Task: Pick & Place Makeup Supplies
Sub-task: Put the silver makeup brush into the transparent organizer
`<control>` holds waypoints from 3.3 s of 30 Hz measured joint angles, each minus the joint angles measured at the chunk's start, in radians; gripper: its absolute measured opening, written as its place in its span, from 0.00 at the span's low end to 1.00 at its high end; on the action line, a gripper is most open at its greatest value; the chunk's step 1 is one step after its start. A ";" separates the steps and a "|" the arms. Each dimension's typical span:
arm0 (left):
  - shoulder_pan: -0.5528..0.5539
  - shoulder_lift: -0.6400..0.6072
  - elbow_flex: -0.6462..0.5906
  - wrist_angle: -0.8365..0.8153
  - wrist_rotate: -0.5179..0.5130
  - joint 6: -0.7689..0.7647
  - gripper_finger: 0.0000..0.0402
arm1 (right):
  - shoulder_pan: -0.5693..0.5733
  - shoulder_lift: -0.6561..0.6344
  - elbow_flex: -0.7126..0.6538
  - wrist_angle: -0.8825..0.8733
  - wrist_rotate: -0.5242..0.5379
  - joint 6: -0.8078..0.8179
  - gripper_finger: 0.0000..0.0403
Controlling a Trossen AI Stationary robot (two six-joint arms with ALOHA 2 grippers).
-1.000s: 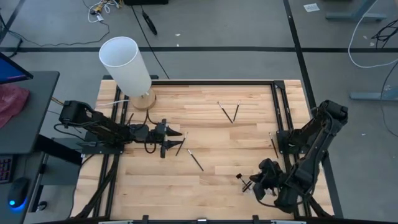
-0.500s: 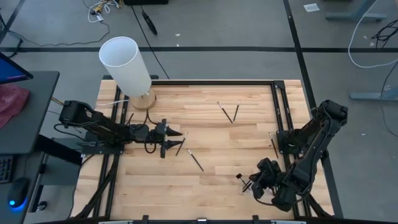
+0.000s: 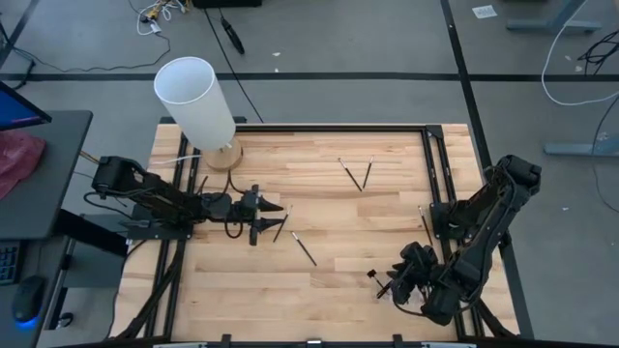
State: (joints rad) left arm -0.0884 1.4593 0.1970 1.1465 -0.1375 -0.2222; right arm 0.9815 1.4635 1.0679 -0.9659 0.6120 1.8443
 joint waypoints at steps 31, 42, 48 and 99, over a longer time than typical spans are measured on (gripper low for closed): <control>0.000 0.000 0.000 -0.217 -0.134 -0.163 0.47 | -0.726 0.236 0.000 0.820 0.011 -1.311 0.35; -0.020 0.000 0.063 -0.537 -0.060 -0.403 0.46 | -0.904 0.399 0.000 1.161 -0.095 -1.660 0.62; -0.091 0.000 0.230 -0.888 -0.213 -0.454 0.43 | -0.927 0.399 -0.032 1.184 -0.096 -1.744 0.65; -0.231 0.505 0.328 -0.434 -0.674 -0.454 0.51 | -0.713 0.324 -0.315 1.748 -0.160 -1.590 0.65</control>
State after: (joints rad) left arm -0.3189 1.9643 0.5247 0.7128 -0.8119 -0.6766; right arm 0.2685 1.7874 0.7525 0.7816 0.4520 0.2539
